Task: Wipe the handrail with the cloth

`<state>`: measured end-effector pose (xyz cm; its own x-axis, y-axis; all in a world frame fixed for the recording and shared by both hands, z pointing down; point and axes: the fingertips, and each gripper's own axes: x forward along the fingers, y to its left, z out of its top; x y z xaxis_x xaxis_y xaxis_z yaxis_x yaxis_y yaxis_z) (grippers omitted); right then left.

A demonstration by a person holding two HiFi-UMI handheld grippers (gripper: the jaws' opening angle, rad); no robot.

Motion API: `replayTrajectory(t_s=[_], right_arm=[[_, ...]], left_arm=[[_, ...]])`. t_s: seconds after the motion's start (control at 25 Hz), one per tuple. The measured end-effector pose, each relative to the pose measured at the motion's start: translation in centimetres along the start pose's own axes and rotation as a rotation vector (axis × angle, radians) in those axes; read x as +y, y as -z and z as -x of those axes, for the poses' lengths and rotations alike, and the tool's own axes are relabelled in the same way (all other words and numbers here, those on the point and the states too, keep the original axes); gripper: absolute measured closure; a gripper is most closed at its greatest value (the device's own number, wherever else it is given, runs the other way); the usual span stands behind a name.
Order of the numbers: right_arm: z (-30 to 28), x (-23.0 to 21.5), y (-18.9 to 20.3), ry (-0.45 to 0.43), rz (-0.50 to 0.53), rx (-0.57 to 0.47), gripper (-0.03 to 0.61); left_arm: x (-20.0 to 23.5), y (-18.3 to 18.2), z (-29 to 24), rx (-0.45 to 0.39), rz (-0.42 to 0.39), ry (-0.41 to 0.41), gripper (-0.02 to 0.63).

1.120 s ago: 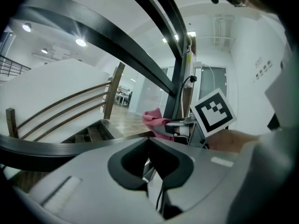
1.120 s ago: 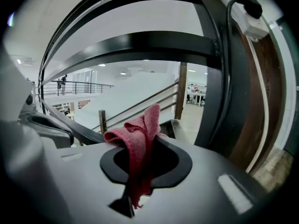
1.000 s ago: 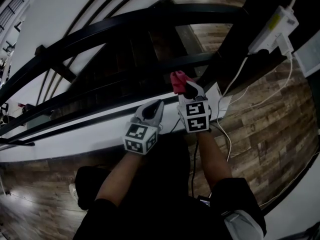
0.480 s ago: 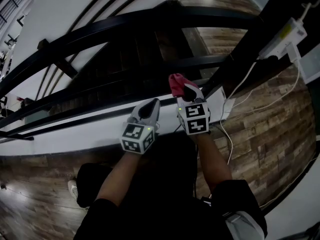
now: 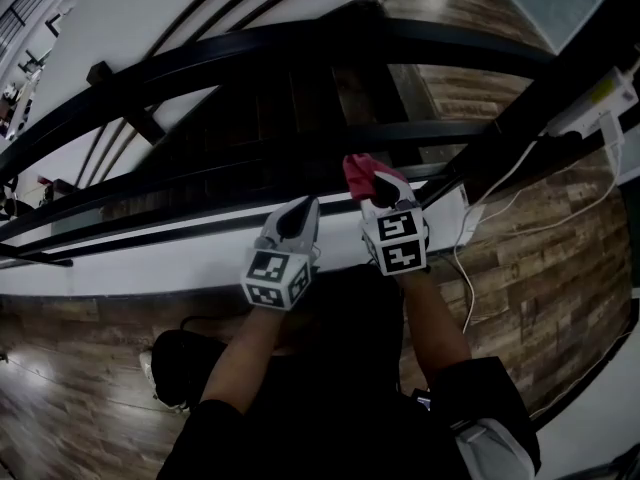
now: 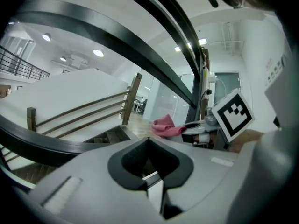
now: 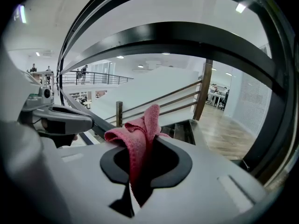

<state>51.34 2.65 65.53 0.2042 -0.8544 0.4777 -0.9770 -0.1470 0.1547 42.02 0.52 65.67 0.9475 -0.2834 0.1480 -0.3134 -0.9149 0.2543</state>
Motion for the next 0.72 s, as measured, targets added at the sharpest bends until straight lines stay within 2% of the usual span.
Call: replayTrajectory(t_s=[0.24, 0.44, 0.6, 0.72], right_arm=[[-1.1, 3.6, -1.3, -0.013, 0.064, 0.0, 0.528], [-1.8, 7.0, -2.4, -0.069, 0.053, -0.011, 0.528], [-2.2, 8.2, -2.8, -0.061, 0.085, -0.013, 0.528], [-2.5, 9.3, -3.1, -0.055, 0.055, -0.015, 0.528]], left_arm=[[3.5, -0.5, 3.0, -0.004, -0.021, -0.052, 0.614], [5.3, -0.7, 5.3, -0.006, -0.024, -0.067, 0.614], [6.8, -1.2, 6.5, -0.029, -0.027, -0.068, 0.614], [8.0, -1.2, 7.7, -0.003, -0.043, -0.068, 0.614]])
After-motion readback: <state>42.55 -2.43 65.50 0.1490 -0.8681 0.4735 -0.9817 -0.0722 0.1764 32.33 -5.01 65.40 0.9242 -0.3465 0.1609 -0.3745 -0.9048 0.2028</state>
